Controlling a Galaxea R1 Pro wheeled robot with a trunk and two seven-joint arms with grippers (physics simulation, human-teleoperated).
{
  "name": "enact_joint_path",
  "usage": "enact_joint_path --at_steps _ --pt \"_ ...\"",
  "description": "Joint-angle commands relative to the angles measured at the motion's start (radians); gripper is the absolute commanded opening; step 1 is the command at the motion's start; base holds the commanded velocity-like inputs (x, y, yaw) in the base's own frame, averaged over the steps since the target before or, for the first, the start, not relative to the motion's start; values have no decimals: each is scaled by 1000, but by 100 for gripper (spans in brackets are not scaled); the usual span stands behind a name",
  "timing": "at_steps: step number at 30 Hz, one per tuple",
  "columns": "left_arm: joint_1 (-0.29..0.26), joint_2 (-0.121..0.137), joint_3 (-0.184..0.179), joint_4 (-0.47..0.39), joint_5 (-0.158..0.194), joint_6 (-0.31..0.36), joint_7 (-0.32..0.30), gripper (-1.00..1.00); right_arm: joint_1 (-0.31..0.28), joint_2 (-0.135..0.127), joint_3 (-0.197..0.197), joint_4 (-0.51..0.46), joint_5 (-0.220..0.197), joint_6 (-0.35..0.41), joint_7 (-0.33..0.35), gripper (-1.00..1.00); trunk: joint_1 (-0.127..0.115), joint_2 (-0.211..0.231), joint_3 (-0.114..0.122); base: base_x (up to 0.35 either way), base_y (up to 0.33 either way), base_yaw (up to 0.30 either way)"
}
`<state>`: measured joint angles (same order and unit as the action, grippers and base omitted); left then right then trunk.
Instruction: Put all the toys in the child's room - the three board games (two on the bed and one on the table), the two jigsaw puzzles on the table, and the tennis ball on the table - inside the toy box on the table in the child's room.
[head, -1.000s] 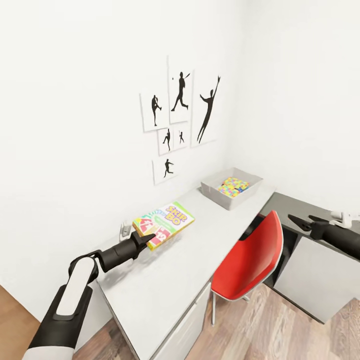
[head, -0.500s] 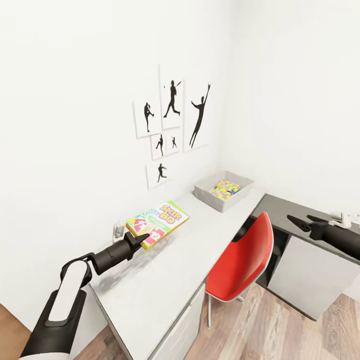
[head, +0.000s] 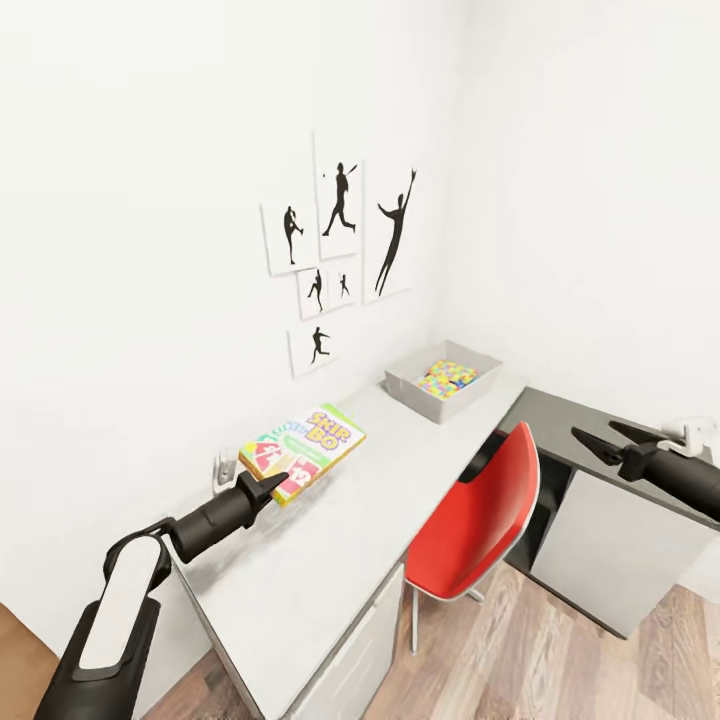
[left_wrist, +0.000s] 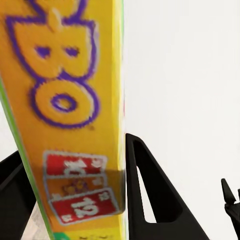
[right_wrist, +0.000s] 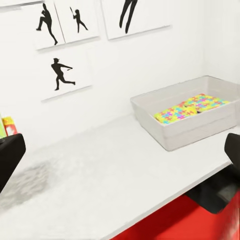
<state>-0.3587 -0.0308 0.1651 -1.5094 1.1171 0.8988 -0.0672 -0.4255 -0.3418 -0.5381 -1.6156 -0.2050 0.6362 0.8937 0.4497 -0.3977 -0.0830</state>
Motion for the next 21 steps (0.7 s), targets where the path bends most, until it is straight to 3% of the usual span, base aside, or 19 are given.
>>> enact_joint_path --at_steps 1,13,15,16,17,21 --pt "-1 -2 4 -1 -6 7 -6 -100 -1 0 -1 0 -5 6 2 100 0 -2 -2 -182 -230 0" --pt "8 4 18 -18 -8 6 -12 -100 -1 -1 -4 0 -4 3 2 100 0 -2 -1 -133 -293 -24" --pt "35 11 100 -62 3 20 -21 -100 -4 -11 -4 0 -5 5 2 100 0 -2 1 -6 -323 -221" --pt "36 13 105 -74 4 22 -22 -100 -4 -11 -4 0 -5 5 2 100 0 -2 2 -1 -324 -223" --pt "19 41 124 -95 8 50 -22 -100 -6 -15 -3 0 -5 10 2 100 0 -2 3 0 -324 -221" --pt "8 52 146 -98 21 61 -20 -100 -8 -15 -2 0 -6 29 3 100 0 -2 8 8 -324 -219"
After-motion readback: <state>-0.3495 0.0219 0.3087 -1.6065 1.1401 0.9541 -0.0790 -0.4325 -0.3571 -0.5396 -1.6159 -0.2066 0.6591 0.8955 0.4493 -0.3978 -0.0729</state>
